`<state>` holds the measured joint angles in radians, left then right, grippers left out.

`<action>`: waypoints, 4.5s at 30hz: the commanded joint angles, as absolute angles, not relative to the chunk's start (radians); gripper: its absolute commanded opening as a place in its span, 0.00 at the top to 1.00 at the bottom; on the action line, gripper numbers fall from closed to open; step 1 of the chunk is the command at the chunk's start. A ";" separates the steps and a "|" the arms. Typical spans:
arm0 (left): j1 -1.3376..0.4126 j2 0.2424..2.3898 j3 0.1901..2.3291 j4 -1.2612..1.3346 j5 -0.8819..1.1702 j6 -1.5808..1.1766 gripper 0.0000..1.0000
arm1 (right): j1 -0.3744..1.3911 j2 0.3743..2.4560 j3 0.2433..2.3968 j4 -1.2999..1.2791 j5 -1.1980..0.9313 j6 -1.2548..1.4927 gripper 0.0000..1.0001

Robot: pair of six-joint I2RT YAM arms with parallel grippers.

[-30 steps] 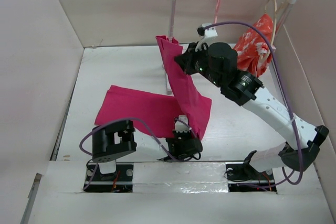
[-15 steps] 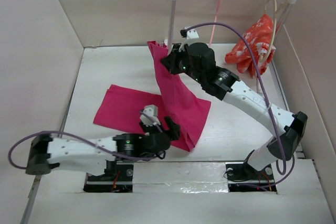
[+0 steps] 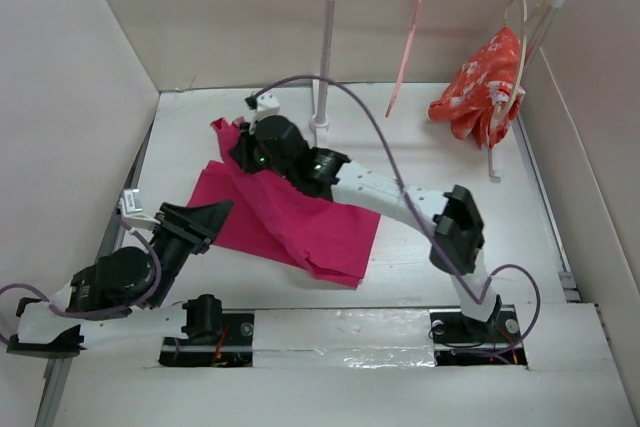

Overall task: Place the trousers on the hanger
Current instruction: Fold the trousers at the center of the board, then pick up the hanger from the clothesline.

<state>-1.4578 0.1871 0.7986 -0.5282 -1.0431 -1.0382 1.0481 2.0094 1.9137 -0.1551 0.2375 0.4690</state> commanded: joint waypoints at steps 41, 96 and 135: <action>-0.772 1.126 0.638 0.158 -0.503 -0.819 0.50 | 0.954 1.278 0.236 0.514 0.088 0.937 0.54; -1.011 1.082 0.467 0.345 -0.523 -0.724 0.66 | 0.417 1.354 0.798 0.193 0.120 0.571 0.75; -1.046 1.051 0.584 0.425 -0.511 -0.459 0.70 | 0.486 1.514 1.595 -0.160 0.499 0.309 1.00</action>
<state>-1.0439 1.0718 0.5873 0.3782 -0.5121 -0.4614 0.4904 1.5955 1.6218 -0.2962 0.5114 0.3706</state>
